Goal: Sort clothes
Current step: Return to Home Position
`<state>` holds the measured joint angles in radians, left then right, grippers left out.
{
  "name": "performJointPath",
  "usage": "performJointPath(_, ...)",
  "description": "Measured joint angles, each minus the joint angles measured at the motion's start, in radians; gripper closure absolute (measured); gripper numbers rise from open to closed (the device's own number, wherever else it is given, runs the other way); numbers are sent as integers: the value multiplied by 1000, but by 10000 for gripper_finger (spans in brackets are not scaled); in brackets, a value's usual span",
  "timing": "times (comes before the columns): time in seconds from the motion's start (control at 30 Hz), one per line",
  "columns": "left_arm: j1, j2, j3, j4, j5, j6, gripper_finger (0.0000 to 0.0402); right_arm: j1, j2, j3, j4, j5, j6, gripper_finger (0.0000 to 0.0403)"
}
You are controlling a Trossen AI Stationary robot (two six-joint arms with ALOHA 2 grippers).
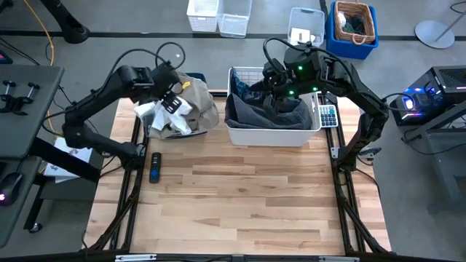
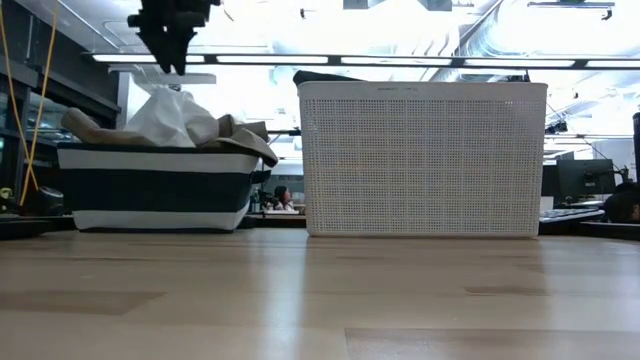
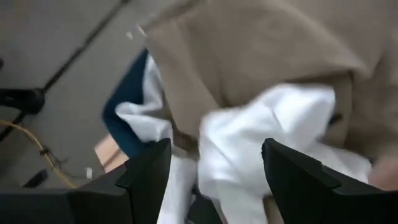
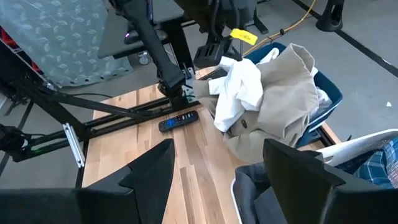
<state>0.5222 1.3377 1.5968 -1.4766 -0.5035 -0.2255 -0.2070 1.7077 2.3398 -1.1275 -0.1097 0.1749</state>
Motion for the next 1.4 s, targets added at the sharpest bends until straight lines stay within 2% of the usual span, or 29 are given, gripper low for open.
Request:
performJointPath(0.13,6,17,42,6,149,2,160,0,0,0,-1,0,0,162)
performJointPath(0.23,-38,-77,-8,199,306,19,160,1,-2,0,-56,-4,-4,162)
performJointPath(0.3,-89,-176,-76,343,343,16,160,12,-10,0,-156,0,-27,162)
performJointPath(0.47,-204,-471,-354,686,298,-90,160,93,-43,0,-463,138,-6,166)
performJointPath(0.53,-245,-590,-496,848,296,-109,162,147,-81,-39,-425,176,5,179)
performJointPath(0.63,-323,-763,-723,1158,304,-89,183,231,-175,-124,-429,206,54,225)
performJointPath(0.73,-393,-914,-926,1401,258,-132,239,317,-320,-294,-431,314,229,308)
performJointPath(0.8,-425,-1001,-1045,1494,217,-134,297,387,-432,-434,-385,379,379,372)
performJointPath(0.87,-450,-1071,-1155,1578,209,-142,365,462,-541,-581,-344,435,550,388)
performJointPath(0.9,-458,-1098,-1212,1629,210,-148,382,500,-592,-657,-288,469,618,388)
performJointPath(0.97,-470,-1140,-1316,1754,211,-183,387,564,-677,-804,-129,552,698,396)
performJointPath(1.03,-484,-1171,-1420,1882,216,-221,392,601,-736,-945,71,611,700,400)
performJointPath(1.13,-507,-1189,-1570,2057,221,-262,399,611,-773,-1119,321,629,673,400)
performJointPath(1.23,-522,-1200,-1573,2001,207,-264,400,608,-785,-1225,465,626,663,401)
performJointPath(1.4,-524,-1200,-1586,1975,245,-267,401,627,-810,-1326,572,674,666,402)
